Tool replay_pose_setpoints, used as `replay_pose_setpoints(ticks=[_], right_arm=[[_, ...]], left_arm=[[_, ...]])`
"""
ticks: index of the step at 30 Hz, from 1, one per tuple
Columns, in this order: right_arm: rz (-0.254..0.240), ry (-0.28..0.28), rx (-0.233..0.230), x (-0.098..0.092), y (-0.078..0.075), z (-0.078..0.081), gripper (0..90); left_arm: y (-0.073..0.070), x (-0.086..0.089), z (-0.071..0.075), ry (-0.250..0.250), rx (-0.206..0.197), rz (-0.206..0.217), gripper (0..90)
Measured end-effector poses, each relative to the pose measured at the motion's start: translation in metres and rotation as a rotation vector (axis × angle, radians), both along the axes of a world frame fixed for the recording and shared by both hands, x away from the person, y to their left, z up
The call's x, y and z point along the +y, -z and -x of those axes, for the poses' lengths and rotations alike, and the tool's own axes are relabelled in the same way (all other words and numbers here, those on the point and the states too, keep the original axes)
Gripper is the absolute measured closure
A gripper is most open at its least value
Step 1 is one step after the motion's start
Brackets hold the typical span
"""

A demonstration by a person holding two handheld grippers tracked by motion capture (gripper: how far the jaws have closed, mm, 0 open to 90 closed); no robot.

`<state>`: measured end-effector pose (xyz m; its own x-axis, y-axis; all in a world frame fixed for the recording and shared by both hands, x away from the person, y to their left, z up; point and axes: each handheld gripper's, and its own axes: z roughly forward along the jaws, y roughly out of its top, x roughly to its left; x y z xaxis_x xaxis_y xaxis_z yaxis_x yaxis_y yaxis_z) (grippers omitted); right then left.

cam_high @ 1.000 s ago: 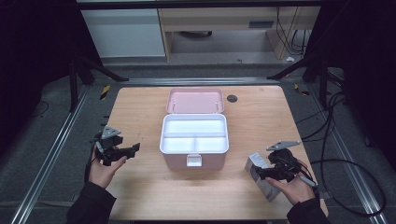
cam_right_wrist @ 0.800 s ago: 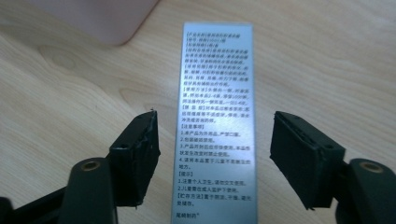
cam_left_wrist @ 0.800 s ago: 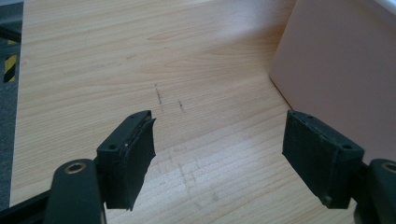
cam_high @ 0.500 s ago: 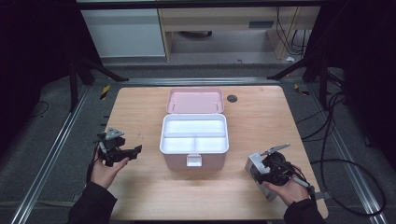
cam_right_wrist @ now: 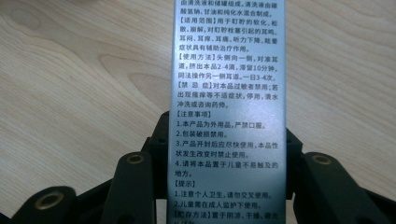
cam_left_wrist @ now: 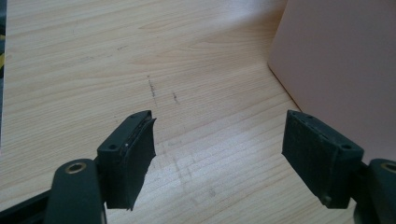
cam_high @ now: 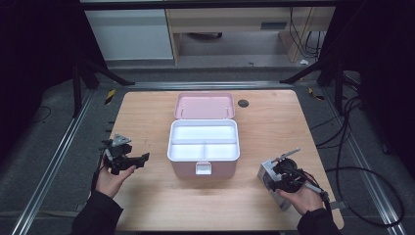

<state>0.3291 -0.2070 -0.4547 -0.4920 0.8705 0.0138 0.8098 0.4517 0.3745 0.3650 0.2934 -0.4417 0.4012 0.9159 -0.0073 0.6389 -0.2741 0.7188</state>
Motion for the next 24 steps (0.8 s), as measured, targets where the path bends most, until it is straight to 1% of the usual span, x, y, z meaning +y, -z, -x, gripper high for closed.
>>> replay_pose_setpoints(ticks=[2, 3, 4, 5, 6, 8, 10, 13, 20, 23, 24], right_arm=[[-0.005, 0.001, -0.005, -0.001, -0.002, -0.001, 55.7], [-0.011, 0.007, -0.016, -0.003, -0.005, -0.003, 55.7], [-0.015, 0.016, -0.032, -0.005, -0.008, -0.005, 55.7], [-0.014, 0.046, -0.072, -0.011, -0.013, -0.011, 55.7], [-0.014, 0.046, -0.072, -0.011, -0.013, -0.011, 55.7], [-0.016, 0.07, -0.086, -0.017, -0.014, -0.017, 55.7], [-0.013, 0.105, -0.087, -0.026, -0.012, -0.026, 55.7], [0.004, 0.135, -0.072, -0.036, -0.005, -0.038, 55.6], [0.006, 0.172, -0.068, -0.045, -0.001, -0.041, 55.4], [0.014, 0.18, -0.048, -0.046, 0.003, -0.041, 55.0], [0.017, 0.18, -0.048, -0.047, 0.004, -0.042, 54.6]], left_arm=[[0.0, 0.0, 0.0, 0.001, -0.001, -0.002, 24.8], [0.0, 0.0, -0.001, 0.0, 0.0, -0.002, 24.8], [0.001, 0.0, -0.001, 0.001, 0.001, -0.003, 24.8], [0.001, 0.0, -0.001, -0.001, 0.001, -0.003, 24.9], [0.001, 0.0, -0.001, 0.0, 0.002, -0.003, 24.9], [0.001, 0.0, -0.001, -0.002, 0.002, -0.004, 24.9], [0.001, 0.0, -0.001, -0.001, 0.003, -0.004, 24.9], [0.002, 0.0, -0.001, -0.001, 0.004, -0.007, 25.0], [0.003, 0.0, -0.002, 0.001, 0.009, -0.01, 24.9], [0.002, -0.001, -0.002, 0.002, 0.007, -0.009, 24.9], [0.002, -0.001, -0.002, 0.002, 0.006, -0.009, 24.9]])
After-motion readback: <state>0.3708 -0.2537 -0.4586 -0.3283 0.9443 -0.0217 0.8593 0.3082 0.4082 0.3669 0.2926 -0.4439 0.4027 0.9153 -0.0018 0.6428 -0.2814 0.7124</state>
